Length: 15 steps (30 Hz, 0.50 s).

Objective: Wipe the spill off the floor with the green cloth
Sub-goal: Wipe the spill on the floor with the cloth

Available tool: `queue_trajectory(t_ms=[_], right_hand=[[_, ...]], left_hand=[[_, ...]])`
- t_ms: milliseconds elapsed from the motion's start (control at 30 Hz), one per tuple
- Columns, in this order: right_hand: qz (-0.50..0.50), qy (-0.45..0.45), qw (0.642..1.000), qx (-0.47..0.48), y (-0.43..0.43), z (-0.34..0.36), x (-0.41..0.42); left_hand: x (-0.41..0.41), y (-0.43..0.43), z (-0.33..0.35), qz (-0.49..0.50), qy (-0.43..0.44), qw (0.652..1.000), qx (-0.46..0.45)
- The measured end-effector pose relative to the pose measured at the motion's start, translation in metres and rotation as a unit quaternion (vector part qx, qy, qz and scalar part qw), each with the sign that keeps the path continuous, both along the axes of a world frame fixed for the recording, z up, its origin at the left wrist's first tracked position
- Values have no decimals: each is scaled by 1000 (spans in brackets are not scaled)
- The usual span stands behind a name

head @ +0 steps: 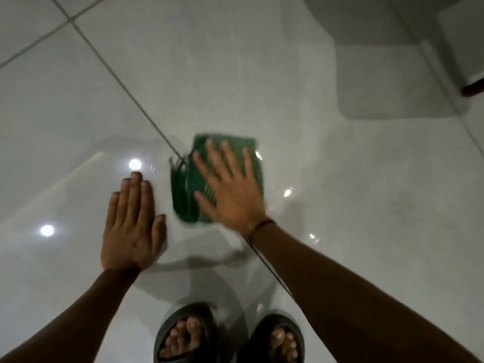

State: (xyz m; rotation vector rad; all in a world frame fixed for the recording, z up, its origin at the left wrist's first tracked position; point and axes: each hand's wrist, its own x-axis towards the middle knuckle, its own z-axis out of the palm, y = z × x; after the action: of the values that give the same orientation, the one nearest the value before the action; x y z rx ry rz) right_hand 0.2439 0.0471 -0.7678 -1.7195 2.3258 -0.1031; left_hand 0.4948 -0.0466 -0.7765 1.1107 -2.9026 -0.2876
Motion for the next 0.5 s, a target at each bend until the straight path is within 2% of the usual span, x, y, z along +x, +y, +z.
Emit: queue_trajectory(t_ms=[67, 100, 200, 267, 333, 400, 500], right_hand=[[48, -9, 999, 11, 65, 1, 14], [12, -2, 1000, 24, 103, 4, 10], [-205, 34, 976, 67, 180, 14, -43], [-366, 51, 926, 72, 169, 17, -89], [-431, 60, 899, 46, 116, 17, -112], [-378, 50, 924, 30, 64, 11, -104], [-158, 37, 987, 11, 52, -3, -39]], left_hand=[[3, -2, -3, 2, -13, 1000, 7], [4, -3, -6, 2, -13, 1000, 8], [4, -2, -8, 0, -5, 1000, -5], [2, -1, -8, 0, -14, 1000, -15], [1, 2, -6, 3, -19, 1000, -21], [-2, 6, -3, -20, -9, 999, -35], [-28, 19, 4, -56, 23, 998, -9]])
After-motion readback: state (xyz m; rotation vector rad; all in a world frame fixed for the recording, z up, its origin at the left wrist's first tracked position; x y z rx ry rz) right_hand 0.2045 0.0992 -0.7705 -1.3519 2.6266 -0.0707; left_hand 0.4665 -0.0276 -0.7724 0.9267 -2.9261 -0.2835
